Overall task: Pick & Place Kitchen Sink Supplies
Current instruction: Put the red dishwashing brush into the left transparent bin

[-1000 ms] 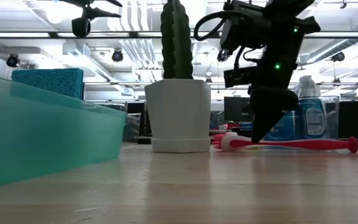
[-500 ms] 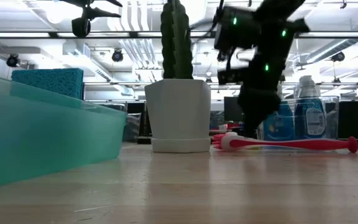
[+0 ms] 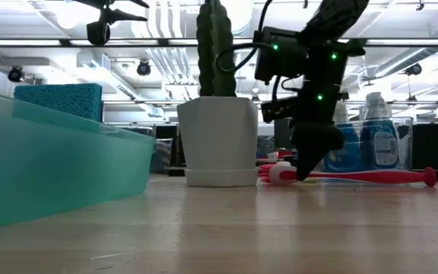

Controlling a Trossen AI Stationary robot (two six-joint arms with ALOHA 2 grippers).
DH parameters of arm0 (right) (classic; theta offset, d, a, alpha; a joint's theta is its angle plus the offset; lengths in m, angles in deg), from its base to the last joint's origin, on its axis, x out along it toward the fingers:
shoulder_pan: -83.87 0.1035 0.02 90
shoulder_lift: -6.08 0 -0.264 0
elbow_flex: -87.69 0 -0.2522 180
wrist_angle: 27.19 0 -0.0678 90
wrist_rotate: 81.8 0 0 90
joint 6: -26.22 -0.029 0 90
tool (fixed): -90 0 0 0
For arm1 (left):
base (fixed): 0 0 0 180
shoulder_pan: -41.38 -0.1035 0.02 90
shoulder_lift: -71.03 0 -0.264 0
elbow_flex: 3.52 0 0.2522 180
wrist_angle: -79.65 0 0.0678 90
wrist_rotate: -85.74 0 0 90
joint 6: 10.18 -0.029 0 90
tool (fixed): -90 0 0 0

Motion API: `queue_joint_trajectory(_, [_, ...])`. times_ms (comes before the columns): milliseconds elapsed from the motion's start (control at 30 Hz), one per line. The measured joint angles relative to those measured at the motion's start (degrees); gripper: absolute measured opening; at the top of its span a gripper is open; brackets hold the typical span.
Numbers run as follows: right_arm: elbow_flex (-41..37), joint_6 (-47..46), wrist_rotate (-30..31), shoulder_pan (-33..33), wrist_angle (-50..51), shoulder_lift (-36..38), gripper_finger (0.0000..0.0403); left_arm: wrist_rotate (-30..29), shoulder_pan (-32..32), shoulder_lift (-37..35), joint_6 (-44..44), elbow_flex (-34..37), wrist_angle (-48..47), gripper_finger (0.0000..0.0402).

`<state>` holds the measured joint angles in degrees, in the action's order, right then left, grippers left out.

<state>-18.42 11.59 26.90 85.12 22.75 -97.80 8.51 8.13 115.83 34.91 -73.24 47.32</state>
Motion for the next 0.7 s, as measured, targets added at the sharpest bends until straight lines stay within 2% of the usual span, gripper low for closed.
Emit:
queue_joint_trajectory(267, [2.25,1.36,-3.52,-1.22,2.16,0.02,0.0044,-0.08,0.02,-0.01,-0.04,0.02,0.0,0.011])
queue_joint_trajectory(500, [6.72,1.39,-5.09,-1.14,7.96,-0.09,0.0044,-0.02,0.04,-0.02,-0.22,0.02,0.02,0.011])
queue_joint_trajectory(700, [11.46,-3.26,-8.26,-0.43,15.59,0.0,0.0049,0.75,0.04,-0.02,-0.32,0.02,0.05,0.011])
